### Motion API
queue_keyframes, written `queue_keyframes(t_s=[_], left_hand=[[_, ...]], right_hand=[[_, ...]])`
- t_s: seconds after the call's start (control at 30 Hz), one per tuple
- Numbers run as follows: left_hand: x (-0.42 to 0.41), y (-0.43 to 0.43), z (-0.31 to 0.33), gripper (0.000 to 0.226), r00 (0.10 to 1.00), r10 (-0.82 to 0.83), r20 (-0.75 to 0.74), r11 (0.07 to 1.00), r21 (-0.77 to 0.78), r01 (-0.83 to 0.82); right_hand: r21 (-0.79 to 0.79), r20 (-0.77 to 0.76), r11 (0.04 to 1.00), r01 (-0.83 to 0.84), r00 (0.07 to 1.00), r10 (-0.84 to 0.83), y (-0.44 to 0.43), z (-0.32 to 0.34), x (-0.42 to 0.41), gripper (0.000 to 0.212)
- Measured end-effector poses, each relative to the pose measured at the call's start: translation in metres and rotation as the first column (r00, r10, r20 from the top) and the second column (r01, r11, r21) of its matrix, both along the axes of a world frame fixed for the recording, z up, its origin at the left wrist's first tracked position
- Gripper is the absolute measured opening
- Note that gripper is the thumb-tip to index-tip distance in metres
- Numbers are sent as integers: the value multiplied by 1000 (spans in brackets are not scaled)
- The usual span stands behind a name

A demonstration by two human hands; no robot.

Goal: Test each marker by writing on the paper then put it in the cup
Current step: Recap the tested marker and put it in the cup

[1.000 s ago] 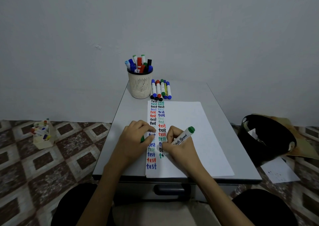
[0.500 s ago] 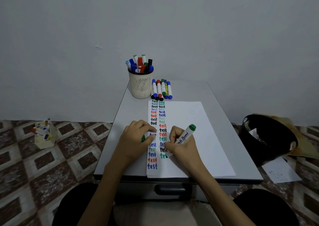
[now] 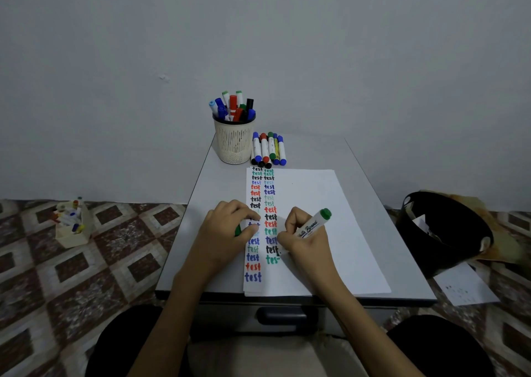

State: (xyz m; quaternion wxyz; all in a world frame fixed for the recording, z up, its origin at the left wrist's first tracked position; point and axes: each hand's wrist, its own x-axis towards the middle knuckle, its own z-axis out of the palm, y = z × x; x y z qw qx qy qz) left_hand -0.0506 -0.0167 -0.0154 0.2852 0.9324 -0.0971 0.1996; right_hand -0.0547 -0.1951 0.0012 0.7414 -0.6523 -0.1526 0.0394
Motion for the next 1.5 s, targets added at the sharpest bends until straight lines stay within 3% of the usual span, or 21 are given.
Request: queue_keyframes(t_s=[0.3, 0.4, 0.5, 0.6, 0.77, 0.87, 1.07, 1.3, 1.5], left_hand=[[0, 0, 0, 47, 1000, -8, -7, 1000, -18, 8], [-1, 0, 1, 40, 1000, -15, -17, 997, -78, 13], [-3, 1, 6, 31, 994, -63, -90, 968, -250, 39], [-4, 3, 6, 34, 990, -108, -89, 954, -288, 78], [-2, 5, 0, 25, 996, -81, -29, 947, -315, 67], [-1, 6, -1, 19, 995, -98, -4, 927, -365, 90], [-4, 7, 7, 31, 991, -136, 14, 891, -436, 128], [-7, 8, 11, 27, 982, -190, 1, 870, -463, 169], [-10, 7, 14, 27, 968, -250, -23, 863, -458, 212]], right_hand=[[-69, -44, 997, -34, 999, 31, 0, 2, 1, 25], [46, -55, 998, 49, 997, -46, -2, 7, -1, 30], [202, -131, 968, 148, 984, -123, -4, 10, -2, 25], [268, -154, 946, 181, 978, -143, -4, 14, -4, 26], [198, -138, 965, 170, 980, -144, -7, 14, -5, 21], [292, -184, 948, 128, 980, -76, -7, 12, -1, 12], [338, -182, 934, 119, 981, -59, -9, 14, -3, 10], [383, -203, 918, 106, 979, -28, -10, 17, -3, 14], [317, -196, 947, 60, 981, 4, -9, 16, -3, 12]])
